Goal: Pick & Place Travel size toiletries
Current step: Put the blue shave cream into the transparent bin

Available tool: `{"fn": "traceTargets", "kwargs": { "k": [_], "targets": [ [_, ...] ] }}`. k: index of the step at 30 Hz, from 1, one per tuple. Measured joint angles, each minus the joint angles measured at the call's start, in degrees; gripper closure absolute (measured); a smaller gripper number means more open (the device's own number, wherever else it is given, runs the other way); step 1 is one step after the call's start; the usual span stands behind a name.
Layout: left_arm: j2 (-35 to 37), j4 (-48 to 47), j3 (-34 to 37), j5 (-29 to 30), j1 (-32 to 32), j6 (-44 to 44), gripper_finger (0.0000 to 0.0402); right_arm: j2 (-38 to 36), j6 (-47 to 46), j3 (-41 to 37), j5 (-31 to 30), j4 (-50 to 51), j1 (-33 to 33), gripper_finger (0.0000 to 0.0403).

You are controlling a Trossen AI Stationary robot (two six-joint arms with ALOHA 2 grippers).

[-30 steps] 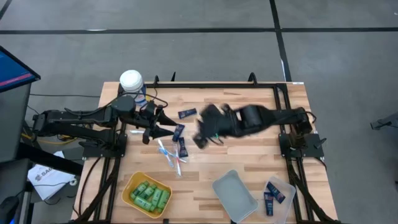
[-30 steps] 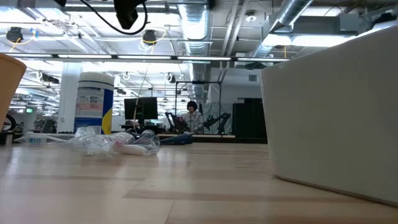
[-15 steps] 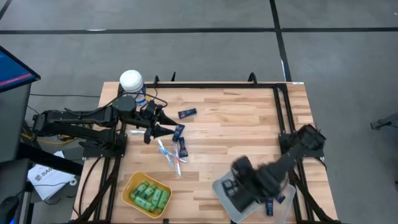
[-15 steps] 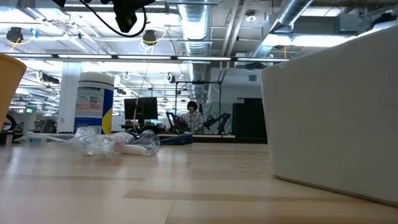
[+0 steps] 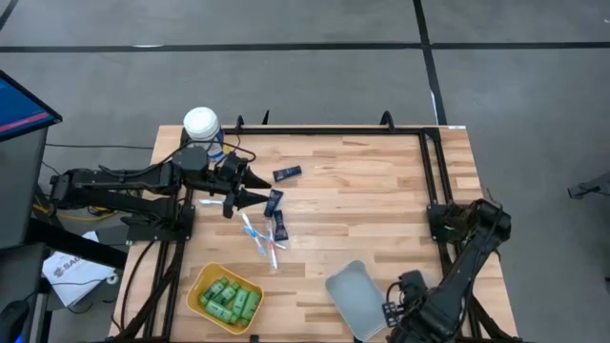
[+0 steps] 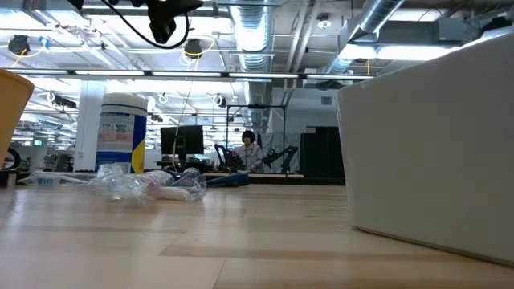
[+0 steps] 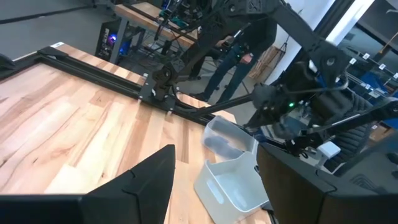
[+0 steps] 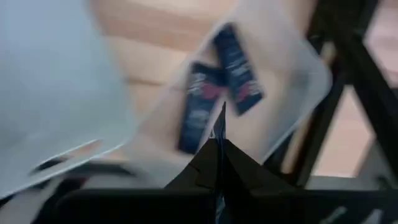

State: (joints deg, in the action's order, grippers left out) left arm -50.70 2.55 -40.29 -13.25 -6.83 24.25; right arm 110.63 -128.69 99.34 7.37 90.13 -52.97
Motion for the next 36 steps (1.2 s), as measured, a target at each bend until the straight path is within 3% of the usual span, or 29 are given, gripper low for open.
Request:
{"fn": "traceTargets", "kwargs": {
  "k": [9, 17, 21, 31, 36],
  "targets": [
    [-0.51, -0.08, 0.03, 0.84, 0.0, 0.0, 0.0182, 0.04, 0.1, -8.72, 2.23, -0.92, 0.28, 0.0403],
    [-2.87, -0.12, -0.07, 4.16, 0.0, -1.16, 0.0166, 0.04, 0.11, -9.37, 3.28, -0.34, -0.41, 0.0383],
    [-6.07, -0.89, 0.04, 5.12, -0.02, -2.26, 0.0152, 0.04, 0.14, -9.37, 3.24, -0.49, -0.59, 0.0335],
    [-18.02, -1.23, -1.66, 7.57, -4.23, -9.02, 0.0135, 0.04, 0.21, -8.49, 3.24, -0.51, -0.59, 0.017],
    [-25.78, -8.23, -8.03, 12.23, -7.77, -14.36, 0.0135, 0.04, 0.21, -8.47, 3.2, -0.58, -0.49, 0.0144]
  ]
}}
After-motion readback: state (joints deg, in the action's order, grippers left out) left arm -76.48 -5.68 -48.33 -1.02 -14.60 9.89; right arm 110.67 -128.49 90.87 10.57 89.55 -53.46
